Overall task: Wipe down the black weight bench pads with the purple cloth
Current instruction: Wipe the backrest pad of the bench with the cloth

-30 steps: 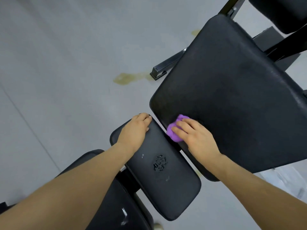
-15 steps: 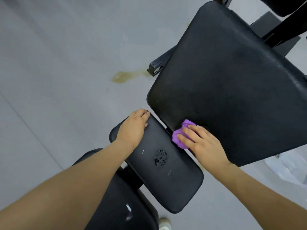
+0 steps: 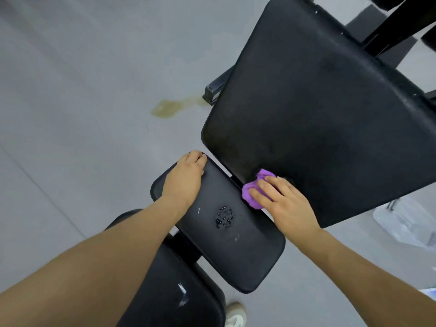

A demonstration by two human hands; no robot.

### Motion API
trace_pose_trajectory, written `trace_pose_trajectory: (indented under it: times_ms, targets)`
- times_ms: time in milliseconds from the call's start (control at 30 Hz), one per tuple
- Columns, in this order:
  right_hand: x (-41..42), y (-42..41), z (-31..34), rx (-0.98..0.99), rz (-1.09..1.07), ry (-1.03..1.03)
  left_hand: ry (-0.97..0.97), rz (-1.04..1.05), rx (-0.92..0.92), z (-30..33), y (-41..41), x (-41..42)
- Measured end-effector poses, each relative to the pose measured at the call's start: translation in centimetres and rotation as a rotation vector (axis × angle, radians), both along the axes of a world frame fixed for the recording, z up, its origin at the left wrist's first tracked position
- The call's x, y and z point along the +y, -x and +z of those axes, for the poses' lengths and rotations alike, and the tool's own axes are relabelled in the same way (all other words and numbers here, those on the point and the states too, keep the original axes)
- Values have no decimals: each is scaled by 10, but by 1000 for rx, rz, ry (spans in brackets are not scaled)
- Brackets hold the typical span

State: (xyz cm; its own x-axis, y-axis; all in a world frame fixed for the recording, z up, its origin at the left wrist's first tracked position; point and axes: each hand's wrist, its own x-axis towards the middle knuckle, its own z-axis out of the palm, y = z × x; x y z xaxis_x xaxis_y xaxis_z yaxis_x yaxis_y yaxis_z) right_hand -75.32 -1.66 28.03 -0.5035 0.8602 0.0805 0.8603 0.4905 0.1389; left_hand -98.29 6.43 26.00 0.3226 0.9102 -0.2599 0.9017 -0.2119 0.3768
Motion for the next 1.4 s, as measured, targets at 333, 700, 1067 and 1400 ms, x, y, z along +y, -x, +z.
trace_pose_trajectory:
  times_ms: [333, 700, 1067, 1400]
  targets:
    - [100, 60, 0, 21, -36, -63, 3, 9, 33, 1, -3, 0]
    - [23, -8, 30, -44, -42, 79, 143, 64, 39, 27, -61, -75]
    - [-15, -39, 21, 24, -66, -38, 238, 57, 131, 25, -68, -83]
    - [59, 2, 27, 8, -122, 0, 281, 39, 186, 27, -74, -80]
